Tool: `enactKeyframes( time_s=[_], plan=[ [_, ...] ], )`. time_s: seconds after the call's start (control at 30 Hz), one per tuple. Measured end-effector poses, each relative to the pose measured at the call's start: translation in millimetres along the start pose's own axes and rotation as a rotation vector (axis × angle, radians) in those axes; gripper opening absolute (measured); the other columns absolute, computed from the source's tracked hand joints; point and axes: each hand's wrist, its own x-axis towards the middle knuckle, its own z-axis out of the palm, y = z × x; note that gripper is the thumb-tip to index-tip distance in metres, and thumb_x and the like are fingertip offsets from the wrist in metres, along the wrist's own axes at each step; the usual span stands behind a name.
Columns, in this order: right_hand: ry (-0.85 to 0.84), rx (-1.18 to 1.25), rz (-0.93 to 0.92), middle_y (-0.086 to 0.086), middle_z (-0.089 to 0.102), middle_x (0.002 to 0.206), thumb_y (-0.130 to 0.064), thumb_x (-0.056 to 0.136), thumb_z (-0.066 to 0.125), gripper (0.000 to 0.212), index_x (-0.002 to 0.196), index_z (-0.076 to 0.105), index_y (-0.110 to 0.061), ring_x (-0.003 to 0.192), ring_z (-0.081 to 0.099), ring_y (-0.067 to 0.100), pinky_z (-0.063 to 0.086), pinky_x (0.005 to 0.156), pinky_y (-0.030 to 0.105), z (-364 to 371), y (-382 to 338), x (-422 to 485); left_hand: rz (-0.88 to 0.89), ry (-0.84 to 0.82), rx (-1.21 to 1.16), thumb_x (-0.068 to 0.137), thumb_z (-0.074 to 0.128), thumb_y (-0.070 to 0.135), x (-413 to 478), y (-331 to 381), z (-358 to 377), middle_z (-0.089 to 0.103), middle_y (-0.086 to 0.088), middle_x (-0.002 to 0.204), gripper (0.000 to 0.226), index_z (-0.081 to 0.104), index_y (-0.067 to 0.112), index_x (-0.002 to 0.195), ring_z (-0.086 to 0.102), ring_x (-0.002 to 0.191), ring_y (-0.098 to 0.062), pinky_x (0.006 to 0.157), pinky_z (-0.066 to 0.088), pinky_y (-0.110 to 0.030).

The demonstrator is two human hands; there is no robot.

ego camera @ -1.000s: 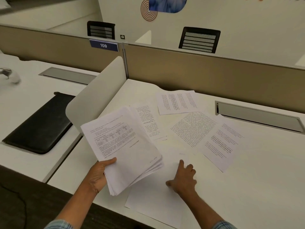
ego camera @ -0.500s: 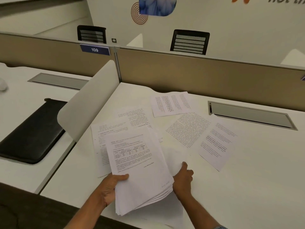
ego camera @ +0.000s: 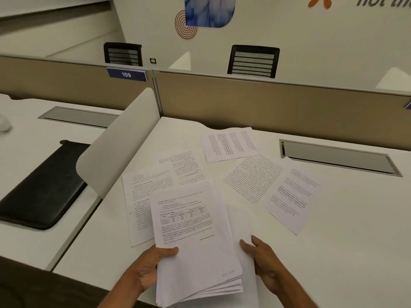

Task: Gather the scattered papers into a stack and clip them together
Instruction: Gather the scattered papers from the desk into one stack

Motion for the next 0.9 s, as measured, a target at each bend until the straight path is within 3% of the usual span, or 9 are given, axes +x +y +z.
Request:
enactKeyframes(
  time_s=[0.1,0.17,0.23,0.3,0.43,0.57,0.67,0.8,0.9],
  plan=[
    [-0.149,-0.137,0.061,0.005,0.08,0.109,-0.017,0.096,0.064,0.033,0.128,0.066,-0.024,0.1,0.073,0.029,0.061,0.085,0.041,3,-3,-4,0.001,-0.019,0.044,0.082,0.066,-0.012,1,-2,12,0.072,-0.022,0.122,0.047,0.067,0.004,0.126,0.068,0.11,-0.041,0.094,0.055,-0.05],
    [-0.159,-0.174,0.051,0.007,0.081,0.108,-0.011,0.098,0.057,0.036,0.13,0.065,-0.024,0.094,0.072,0.028,0.06,0.079,0.036,5,-5,-5,0.003,-0.012,0.076,0.081,0.067,-0.012,1,-4,19,0.073,-0.022,0.121,0.047,0.067,0.003,0.126,0.071,0.104,-0.04,0.095,0.055,-0.05],
    [-0.14,-0.145,0.023,0.006,0.08,0.111,-0.011,0.099,0.055,0.037,0.133,0.065,-0.023,0.097,0.074,0.028,0.061,0.086,0.039,3,-9,-5,0.001,-0.027,0.104,0.079,0.068,-0.011,0,-5,24,0.074,-0.021,0.119,0.045,0.069,0.005,0.122,0.075,0.099,-0.037,0.087,0.059,-0.046],
    [-0.136,-0.063,0.0,0.006,0.079,0.115,-0.025,0.101,0.058,0.032,0.132,0.066,-0.02,0.106,0.074,0.031,0.058,0.097,0.049,0,-15,-6,0.011,-0.039,0.134,0.078,0.069,-0.01,-1,-4,28,0.074,-0.019,0.12,0.046,0.07,0.006,0.121,0.076,0.099,-0.035,0.081,0.062,-0.043],
    [-0.183,0.134,0.029,0.01,0.075,0.123,-0.049,0.101,0.052,0.042,0.124,0.071,-0.019,0.116,0.07,0.034,0.05,0.107,0.054,-11,-28,-14,0.044,-0.054,0.223,0.08,0.071,-0.008,1,-1,41,0.075,-0.017,0.12,0.046,0.069,0.009,0.123,0.075,0.103,-0.034,0.085,0.061,-0.044],
    [-0.246,0.097,-0.02,0.013,0.075,0.122,-0.026,0.093,0.071,0.039,0.129,0.068,-0.011,0.114,0.071,0.035,0.049,0.109,0.055,-20,-32,-15,0.067,-0.099,0.342,0.071,0.084,0.008,4,0,61,0.073,-0.013,0.127,0.062,0.066,0.014,0.131,0.068,0.118,-0.037,0.105,0.05,-0.055],
    [-0.19,0.055,-0.08,0.01,0.077,0.118,-0.014,0.087,0.077,0.047,0.132,0.065,-0.009,0.11,0.073,0.033,0.054,0.103,0.053,-30,-32,-11,0.135,-0.094,0.406,0.07,0.085,0.014,7,-1,84,0.075,-0.008,0.123,0.061,0.068,0.016,0.129,0.071,0.114,-0.031,0.101,0.054,-0.049],
    [-0.155,0.122,-0.16,0.01,0.078,0.117,-0.022,0.078,0.083,0.054,0.128,0.066,-0.014,0.108,0.073,0.035,0.06,0.091,0.049,-50,-38,-15,0.301,0.002,0.363,0.082,0.077,0.004,14,1,110,0.078,-0.004,0.117,0.043,0.07,0.019,0.122,0.076,0.102,-0.023,0.082,0.062,-0.034],
    [-0.154,0.148,-0.19,0.011,0.077,0.118,-0.024,0.074,0.084,0.059,0.129,0.065,-0.015,0.11,0.072,0.037,0.059,0.095,0.052,-67,-41,-16,0.32,0.012,0.301,0.079,0.081,0.007,17,2,128,0.078,-0.003,0.118,0.054,0.064,0.022,0.129,0.075,0.106,-0.025,0.091,0.06,-0.042]
  ],
)
